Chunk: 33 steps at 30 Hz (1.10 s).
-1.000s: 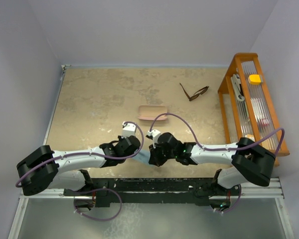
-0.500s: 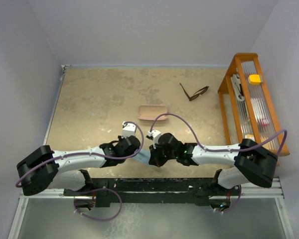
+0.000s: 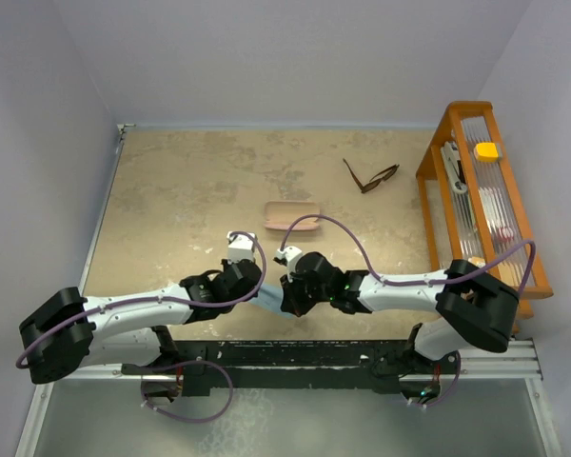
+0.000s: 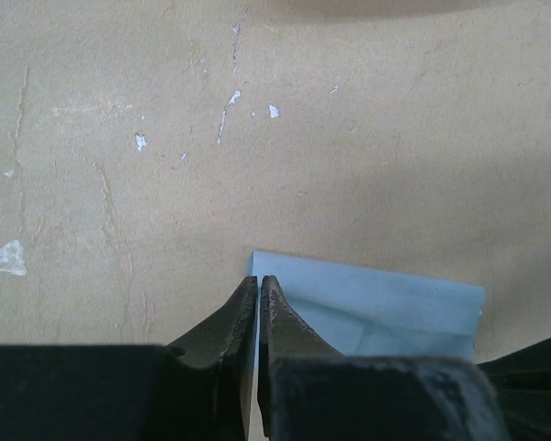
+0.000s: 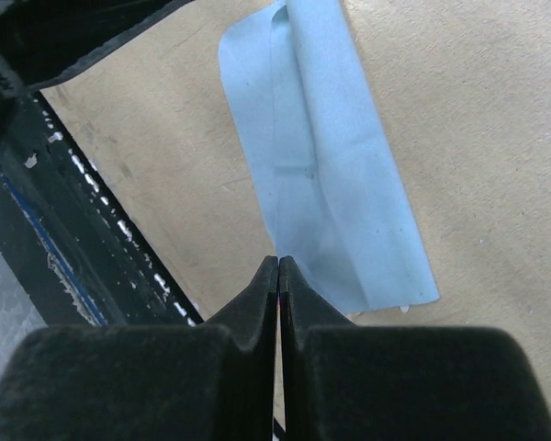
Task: Organize the sunglasses
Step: Fold the glasses cleaning cloth at the center of the board.
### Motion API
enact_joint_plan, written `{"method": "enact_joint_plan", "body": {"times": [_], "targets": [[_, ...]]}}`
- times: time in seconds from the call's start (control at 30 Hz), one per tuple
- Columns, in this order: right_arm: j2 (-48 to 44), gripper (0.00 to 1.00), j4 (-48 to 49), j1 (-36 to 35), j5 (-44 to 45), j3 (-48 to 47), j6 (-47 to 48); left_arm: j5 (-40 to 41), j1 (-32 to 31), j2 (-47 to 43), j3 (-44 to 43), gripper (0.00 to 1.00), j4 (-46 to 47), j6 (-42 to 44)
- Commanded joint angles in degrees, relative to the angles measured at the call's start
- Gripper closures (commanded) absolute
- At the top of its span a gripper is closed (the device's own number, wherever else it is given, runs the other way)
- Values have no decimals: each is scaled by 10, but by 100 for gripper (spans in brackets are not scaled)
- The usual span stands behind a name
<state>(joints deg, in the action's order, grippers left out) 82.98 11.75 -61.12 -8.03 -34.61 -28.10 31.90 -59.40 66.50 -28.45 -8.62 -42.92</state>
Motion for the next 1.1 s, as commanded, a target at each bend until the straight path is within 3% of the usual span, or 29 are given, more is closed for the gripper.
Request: {"method": "enact_joint_plan", "body": {"times": [0.0,0.6,1.07], "targets": [[19,100,23,-3,10,-22,11,-8,-4,-15,12,100,10,-17],[6,100,48,-4,-8,33,-21,-11,-4,9,4,100,25,-10],[-8,100,15,-5,13,7,2,-32,-4,1,0,100,20,-8]]}}
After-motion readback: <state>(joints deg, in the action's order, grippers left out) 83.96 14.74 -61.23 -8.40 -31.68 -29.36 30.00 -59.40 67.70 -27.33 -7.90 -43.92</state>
